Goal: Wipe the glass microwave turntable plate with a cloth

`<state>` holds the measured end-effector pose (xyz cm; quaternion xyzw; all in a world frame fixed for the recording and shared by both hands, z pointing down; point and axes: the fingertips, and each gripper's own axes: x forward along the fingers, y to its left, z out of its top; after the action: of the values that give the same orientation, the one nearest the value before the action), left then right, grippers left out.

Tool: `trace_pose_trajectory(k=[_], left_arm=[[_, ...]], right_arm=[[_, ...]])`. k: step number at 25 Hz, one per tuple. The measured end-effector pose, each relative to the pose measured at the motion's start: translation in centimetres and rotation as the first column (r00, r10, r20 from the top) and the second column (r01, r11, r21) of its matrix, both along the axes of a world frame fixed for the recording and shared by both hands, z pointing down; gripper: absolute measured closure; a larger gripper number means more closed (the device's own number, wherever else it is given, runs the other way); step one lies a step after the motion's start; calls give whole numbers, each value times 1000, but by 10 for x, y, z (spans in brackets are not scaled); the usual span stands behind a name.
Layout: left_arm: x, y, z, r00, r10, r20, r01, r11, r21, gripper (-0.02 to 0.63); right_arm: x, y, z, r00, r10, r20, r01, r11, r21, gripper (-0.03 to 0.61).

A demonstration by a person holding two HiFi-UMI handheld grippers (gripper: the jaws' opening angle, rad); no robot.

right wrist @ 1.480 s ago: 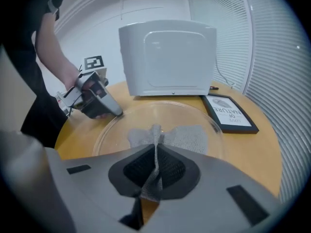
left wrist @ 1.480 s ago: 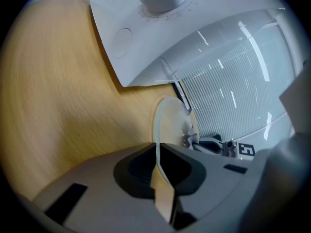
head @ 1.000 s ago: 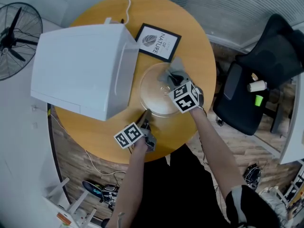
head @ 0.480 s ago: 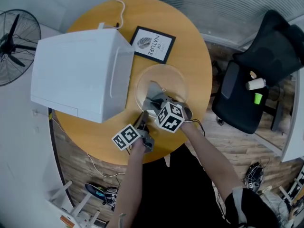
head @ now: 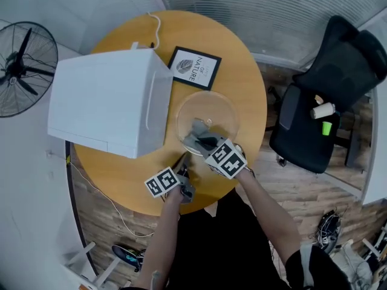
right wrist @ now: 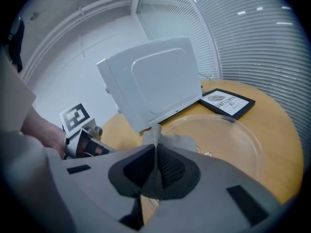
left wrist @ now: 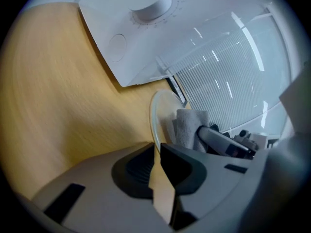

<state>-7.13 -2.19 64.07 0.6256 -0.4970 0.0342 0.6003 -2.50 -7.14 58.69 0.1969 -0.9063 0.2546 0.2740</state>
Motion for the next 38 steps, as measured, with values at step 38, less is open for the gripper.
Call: trace_pose_trajectory(k=[38], left_arm=[[-73, 75, -322, 863, 278, 422, -505, 497, 706, 615]], right_arm=[[14, 163, -279, 747, 472, 468, -634, 716, 291, 563]])
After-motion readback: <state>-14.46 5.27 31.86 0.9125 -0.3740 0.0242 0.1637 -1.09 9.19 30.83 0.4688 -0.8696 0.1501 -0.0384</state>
